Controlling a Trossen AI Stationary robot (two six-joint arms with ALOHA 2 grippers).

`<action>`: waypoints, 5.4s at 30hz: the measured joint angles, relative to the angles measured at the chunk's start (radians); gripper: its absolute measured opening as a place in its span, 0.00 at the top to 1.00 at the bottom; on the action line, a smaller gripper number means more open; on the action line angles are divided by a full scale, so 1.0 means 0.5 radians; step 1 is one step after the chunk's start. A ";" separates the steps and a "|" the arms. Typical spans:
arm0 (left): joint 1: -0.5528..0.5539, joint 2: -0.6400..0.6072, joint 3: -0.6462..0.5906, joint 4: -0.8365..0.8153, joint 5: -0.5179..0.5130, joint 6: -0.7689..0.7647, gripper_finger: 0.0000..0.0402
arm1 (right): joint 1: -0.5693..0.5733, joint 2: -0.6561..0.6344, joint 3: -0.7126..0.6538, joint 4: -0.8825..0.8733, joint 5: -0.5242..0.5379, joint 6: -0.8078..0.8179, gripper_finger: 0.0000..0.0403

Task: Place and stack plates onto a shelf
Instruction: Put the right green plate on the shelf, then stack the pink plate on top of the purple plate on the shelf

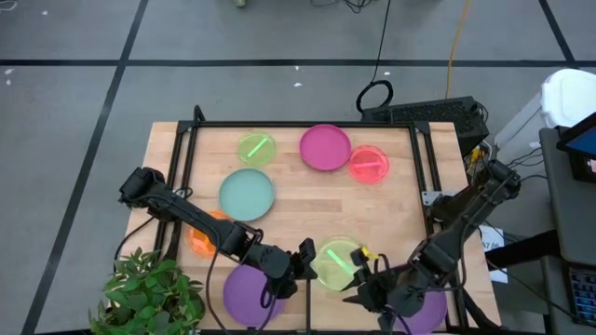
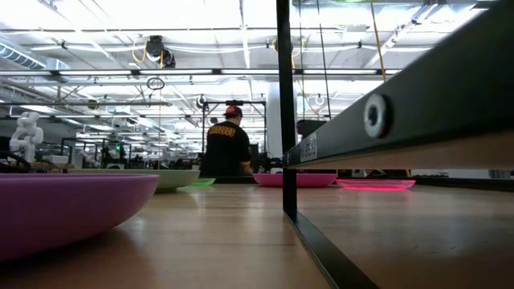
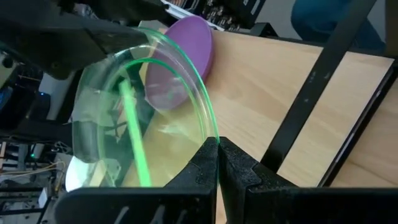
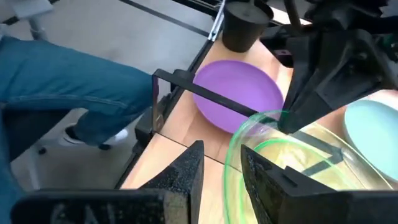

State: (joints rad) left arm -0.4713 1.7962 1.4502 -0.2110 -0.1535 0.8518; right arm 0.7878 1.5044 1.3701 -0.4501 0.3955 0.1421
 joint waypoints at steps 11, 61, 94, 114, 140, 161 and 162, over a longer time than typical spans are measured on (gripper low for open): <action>0.098 0.000 0.000 -0.003 0.205 0.266 0.99 | 0.051 -0.010 0.320 -0.691 -0.021 0.360 0.78; 0.055 -0.001 -0.001 0.224 0.197 0.050 0.59 | 0.048 0.056 0.119 -0.687 -0.279 0.529 1.00; 0.051 -0.002 0.000 0.299 0.127 -0.099 0.59 | 0.051 0.057 -0.947 0.812 -0.640 1.003 1.00; 0.051 -0.002 0.000 0.297 0.127 -0.152 0.59 | 0.051 0.056 -0.960 0.987 -0.700 0.987 0.81; 0.047 -0.002 0.000 0.309 0.109 -0.220 0.59 | -0.006 0.057 -1.054 0.616 -0.219 1.002 0.99; 0.047 -0.002 0.000 0.312 0.108 -0.205 0.59 | -0.002 0.057 -1.137 0.741 -0.326 1.014 1.00; 0.047 -0.002 0.000 0.325 0.107 -0.161 0.59 | -0.002 0.057 -1.137 0.752 -0.319 1.013 1.00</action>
State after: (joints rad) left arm -0.4477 1.7954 1.4502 -0.0487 -0.1001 0.7712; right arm 0.7868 1.5330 0.8017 -0.0742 0.2359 0.6484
